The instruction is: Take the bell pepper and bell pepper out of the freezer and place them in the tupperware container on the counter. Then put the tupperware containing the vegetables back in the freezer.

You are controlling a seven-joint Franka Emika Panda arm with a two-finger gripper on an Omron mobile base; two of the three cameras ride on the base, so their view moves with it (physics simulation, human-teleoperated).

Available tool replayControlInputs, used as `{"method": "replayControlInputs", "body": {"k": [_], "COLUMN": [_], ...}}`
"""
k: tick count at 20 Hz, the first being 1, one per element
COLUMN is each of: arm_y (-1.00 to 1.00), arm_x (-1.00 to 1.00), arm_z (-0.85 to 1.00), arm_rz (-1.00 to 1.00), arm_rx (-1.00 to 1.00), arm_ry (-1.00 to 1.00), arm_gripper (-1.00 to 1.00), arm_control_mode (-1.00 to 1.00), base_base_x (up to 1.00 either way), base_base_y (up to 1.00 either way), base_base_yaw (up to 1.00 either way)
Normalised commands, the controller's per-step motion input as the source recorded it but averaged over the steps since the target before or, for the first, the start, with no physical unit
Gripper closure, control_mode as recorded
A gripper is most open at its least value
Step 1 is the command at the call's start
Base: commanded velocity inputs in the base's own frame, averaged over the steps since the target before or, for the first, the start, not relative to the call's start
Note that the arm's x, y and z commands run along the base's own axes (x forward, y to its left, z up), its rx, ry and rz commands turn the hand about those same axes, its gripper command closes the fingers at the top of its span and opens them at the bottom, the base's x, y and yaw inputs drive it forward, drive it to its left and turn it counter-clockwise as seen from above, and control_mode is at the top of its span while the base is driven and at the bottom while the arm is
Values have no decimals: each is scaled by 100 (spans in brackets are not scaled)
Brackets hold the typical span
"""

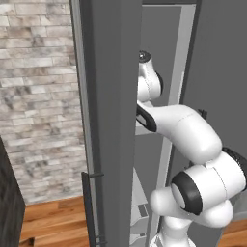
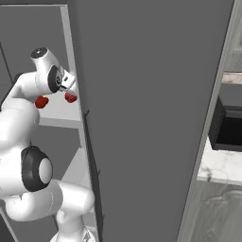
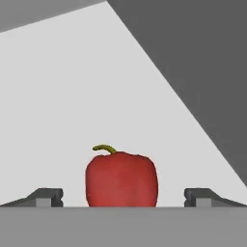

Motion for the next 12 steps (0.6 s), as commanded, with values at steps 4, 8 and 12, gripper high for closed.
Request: {"method": "replayControlInputs", "body": {"k": [4, 8, 12], "arm_y": [0, 0, 0], "arm_x": [13, 13, 2], "arm_z": [-16, -16, -15], "arm_rz": [-4, -4, -5], "arm_rx": [0, 0, 0], "arm_ry": [8, 7, 6], "arm_gripper": [-100, -100, -100], "arm_control_mode": [-100, -100, -100], "base_base_x": [0, 0, 0], "base_base_y": [0, 0, 0], "base_base_yaw": [0, 0, 0]}}
